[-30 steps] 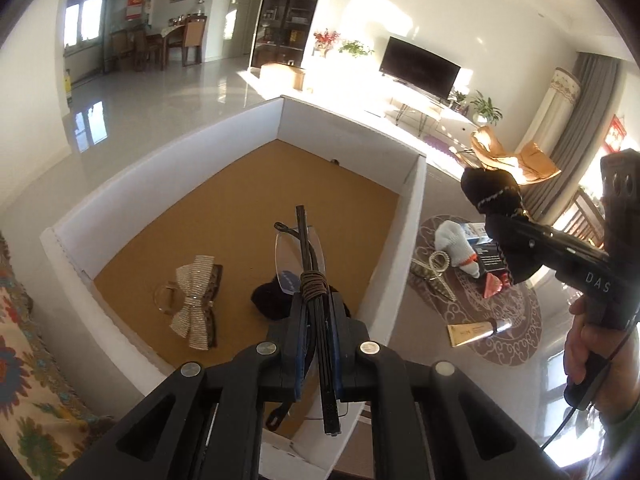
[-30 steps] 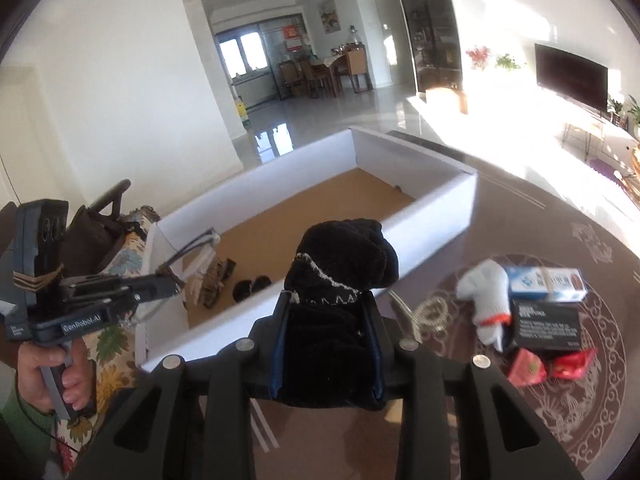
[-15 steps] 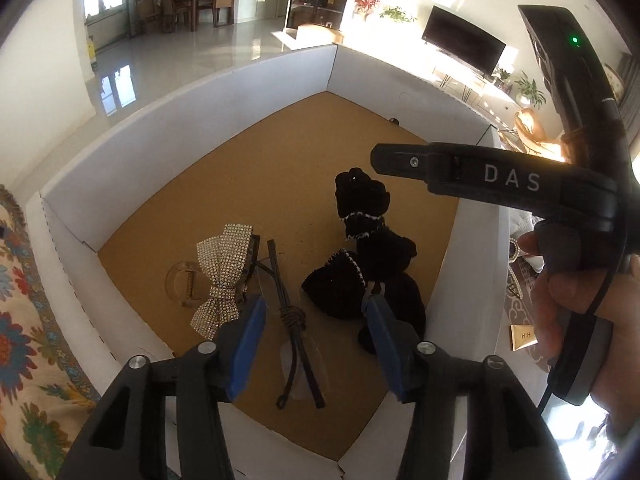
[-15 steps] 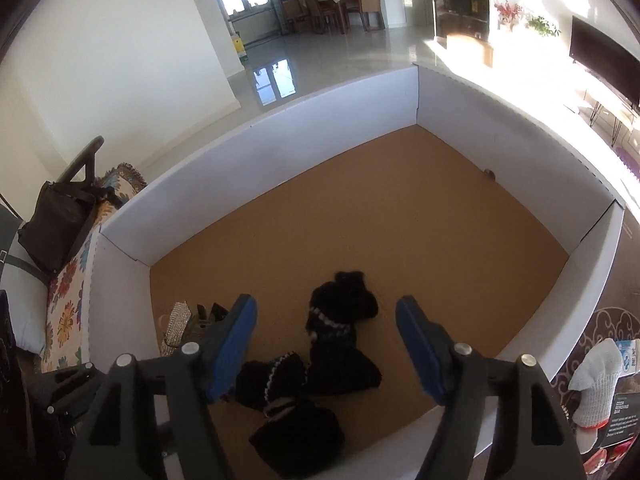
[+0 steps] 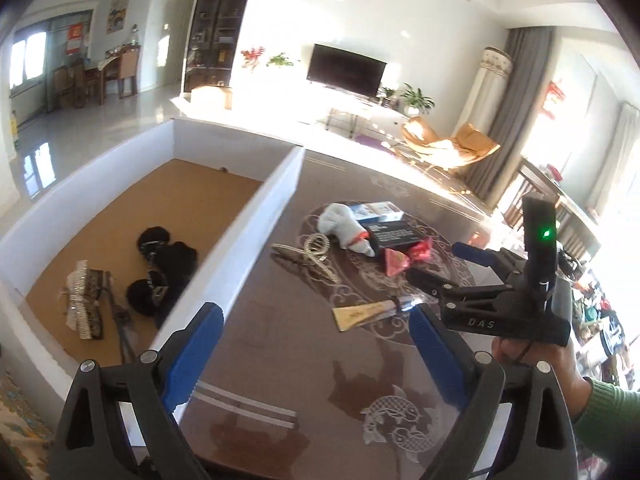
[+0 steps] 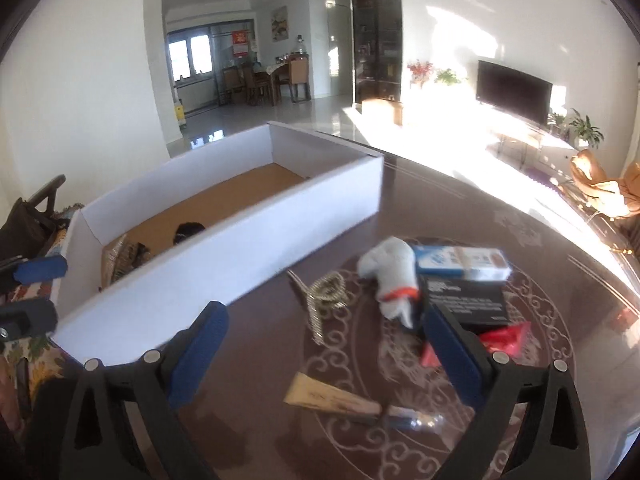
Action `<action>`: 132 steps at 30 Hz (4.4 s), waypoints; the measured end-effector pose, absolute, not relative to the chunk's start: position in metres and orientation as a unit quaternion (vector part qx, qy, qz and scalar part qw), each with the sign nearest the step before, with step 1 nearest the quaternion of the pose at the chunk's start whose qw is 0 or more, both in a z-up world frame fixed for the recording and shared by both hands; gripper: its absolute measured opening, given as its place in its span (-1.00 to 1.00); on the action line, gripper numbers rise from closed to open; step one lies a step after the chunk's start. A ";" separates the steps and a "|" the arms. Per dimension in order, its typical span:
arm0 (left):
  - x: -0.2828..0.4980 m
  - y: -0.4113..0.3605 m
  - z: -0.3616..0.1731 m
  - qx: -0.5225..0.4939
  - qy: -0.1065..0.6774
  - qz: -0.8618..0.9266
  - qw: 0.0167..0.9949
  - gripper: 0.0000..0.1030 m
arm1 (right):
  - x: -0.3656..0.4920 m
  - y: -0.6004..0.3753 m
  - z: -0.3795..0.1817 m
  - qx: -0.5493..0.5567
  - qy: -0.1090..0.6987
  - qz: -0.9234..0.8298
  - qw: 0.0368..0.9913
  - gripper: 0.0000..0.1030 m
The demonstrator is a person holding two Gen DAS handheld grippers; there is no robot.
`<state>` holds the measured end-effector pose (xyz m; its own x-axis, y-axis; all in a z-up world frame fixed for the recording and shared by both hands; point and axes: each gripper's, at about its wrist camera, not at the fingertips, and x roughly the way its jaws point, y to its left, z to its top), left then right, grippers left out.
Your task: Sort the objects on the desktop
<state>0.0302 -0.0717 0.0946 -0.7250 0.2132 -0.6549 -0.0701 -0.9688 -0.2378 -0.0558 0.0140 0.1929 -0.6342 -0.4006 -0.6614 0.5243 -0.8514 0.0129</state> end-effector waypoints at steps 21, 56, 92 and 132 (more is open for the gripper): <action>-0.013 0.032 -0.040 -0.483 0.006 0.872 0.082 0.84 | 0.002 0.158 0.094 0.448 0.048 -0.885 0.116 0.95; -0.014 0.042 -0.046 -0.476 0.038 0.876 0.068 1.00 | -0.002 0.152 0.090 0.454 0.061 -0.882 0.109 1.00; -0.010 0.039 -0.043 -0.472 0.034 0.879 0.062 1.00 | -0.002 0.151 0.090 0.454 0.061 -0.882 0.110 1.00; -0.098 0.064 -0.030 -0.452 0.116 0.860 0.206 0.01 | -0.003 0.152 0.089 0.454 0.061 -0.882 0.110 1.00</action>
<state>-0.0981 0.0637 -0.0297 -0.5056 0.2490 -0.8261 -0.4598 -0.8879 0.0138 -0.0031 0.1521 0.0893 -0.5634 -0.1385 -0.8145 0.2491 -0.9685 -0.0077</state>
